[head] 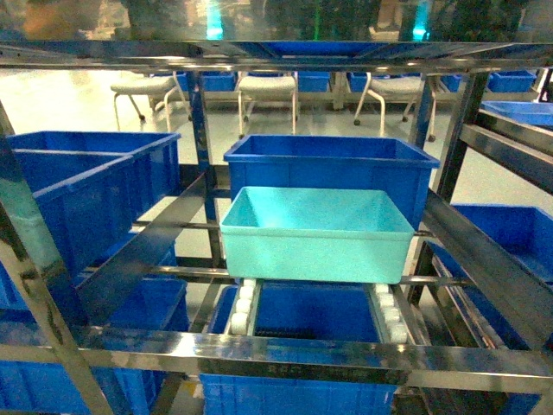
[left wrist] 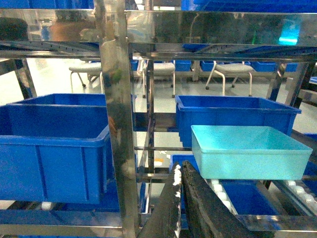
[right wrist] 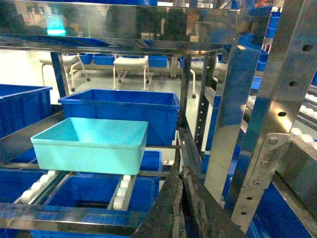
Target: Organize blue bins on left shelf correctly
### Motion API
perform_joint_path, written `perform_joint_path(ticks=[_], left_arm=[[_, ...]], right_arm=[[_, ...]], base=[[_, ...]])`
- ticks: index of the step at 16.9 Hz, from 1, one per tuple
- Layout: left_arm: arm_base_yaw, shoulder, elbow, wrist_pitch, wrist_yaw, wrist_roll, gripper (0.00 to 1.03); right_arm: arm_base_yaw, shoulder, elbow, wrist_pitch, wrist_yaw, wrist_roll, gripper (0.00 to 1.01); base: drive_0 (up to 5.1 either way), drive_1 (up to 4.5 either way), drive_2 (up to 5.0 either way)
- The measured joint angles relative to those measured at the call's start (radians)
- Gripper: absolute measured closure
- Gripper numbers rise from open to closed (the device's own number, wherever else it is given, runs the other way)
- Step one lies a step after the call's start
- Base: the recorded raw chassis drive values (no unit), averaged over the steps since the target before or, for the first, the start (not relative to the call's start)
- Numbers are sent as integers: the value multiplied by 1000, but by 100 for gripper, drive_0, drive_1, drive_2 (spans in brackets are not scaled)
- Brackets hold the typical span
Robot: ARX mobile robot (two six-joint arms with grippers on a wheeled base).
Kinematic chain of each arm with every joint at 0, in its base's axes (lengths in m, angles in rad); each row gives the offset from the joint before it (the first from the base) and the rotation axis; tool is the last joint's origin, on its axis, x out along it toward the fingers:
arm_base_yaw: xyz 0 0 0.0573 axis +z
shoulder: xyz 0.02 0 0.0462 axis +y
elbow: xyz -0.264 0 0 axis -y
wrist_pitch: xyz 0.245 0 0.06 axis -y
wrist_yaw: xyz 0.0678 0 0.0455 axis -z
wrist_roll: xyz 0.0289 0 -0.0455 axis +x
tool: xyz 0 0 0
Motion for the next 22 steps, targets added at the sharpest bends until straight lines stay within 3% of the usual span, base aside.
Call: perform_joint_path(ticks=[2, 3, 6, 9, 10, 11, 22], left_arm=[[0, 0, 0, 0, 0, 0, 101], [0, 0, 0, 0, 0, 0, 94], [0, 0, 0, 0, 0, 0, 54], [0, 0, 0, 0, 0, 0, 24], [0, 0, 0, 0, 0, 0, 11], [0, 0, 0, 0, 0, 1, 3], [0, 0, 0, 0, 0, 1, 5]], right_arm=[[0, 0, 0, 0, 0, -1, 99], [0, 0, 0, 0, 0, -2, 92], [0, 0, 0, 0, 0, -2, 52], [0, 0, 0, 0, 0, -2, 22], [0, 0, 0, 0, 0, -2, 7], [0, 0, 0, 0, 0, -1, 1], [0, 0, 0, 0, 0, -2, 3]], base=[[0, 0, 0], [0, 0, 0], [0, 0, 0], [0, 0, 0], [0, 0, 0], [0, 0, 0], [0, 0, 0]])
